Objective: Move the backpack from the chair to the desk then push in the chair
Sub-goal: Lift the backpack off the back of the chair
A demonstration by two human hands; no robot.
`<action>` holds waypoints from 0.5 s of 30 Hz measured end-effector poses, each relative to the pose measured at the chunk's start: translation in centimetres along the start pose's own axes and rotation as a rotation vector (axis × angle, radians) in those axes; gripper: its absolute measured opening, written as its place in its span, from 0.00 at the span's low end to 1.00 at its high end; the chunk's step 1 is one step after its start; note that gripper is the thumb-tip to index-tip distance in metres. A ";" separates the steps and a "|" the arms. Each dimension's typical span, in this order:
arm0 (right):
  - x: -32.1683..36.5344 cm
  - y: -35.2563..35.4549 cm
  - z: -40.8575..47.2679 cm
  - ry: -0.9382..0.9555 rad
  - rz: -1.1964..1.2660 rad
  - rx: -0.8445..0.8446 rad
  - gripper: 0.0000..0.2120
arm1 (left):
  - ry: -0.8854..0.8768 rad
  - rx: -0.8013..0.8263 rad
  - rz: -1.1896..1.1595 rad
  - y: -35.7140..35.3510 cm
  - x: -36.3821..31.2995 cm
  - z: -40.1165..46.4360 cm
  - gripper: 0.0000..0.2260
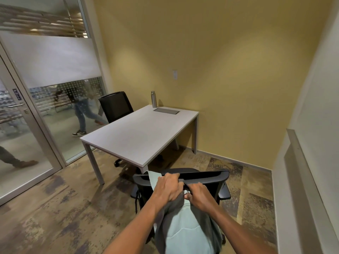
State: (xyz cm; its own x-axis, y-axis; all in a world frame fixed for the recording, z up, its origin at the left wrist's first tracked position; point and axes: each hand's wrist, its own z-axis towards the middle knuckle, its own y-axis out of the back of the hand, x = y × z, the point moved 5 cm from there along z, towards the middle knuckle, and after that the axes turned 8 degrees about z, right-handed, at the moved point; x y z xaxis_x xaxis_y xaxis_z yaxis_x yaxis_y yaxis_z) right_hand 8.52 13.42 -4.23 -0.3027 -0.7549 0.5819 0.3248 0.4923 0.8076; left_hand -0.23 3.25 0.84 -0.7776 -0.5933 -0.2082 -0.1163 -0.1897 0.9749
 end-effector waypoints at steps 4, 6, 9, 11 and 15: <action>1.0 -0.1 0.2 0.008 0.025 -0.020 0.06 | -0.072 0.115 0.061 1.7 2.9 1.1 0.22; 1.3 -0.5 0.1 0.007 0.036 -0.015 0.05 | -0.115 0.199 0.162 1.7 4.9 1.5 0.28; 1.9 -0.8 0.0 0.013 0.044 -0.007 0.05 | -0.120 0.271 0.254 1.9 7.9 1.6 0.42; 2.4 -0.6 0.0 0.019 0.054 -0.013 0.05 | -0.126 0.237 0.278 2.4 9.6 1.6 0.47; 2.9 -0.2 -0.2 -0.003 0.077 -0.023 0.06 | -0.143 0.149 0.338 3.8 11.5 1.1 0.45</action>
State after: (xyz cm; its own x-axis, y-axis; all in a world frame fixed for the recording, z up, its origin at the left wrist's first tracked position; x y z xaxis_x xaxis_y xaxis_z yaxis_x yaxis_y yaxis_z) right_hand 7.76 11.08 -2.69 -0.2790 -0.7137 0.6424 0.3680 0.5385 0.7580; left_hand -10.33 -3.45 2.21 -0.8646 -0.4857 0.1289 0.0806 0.1191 0.9896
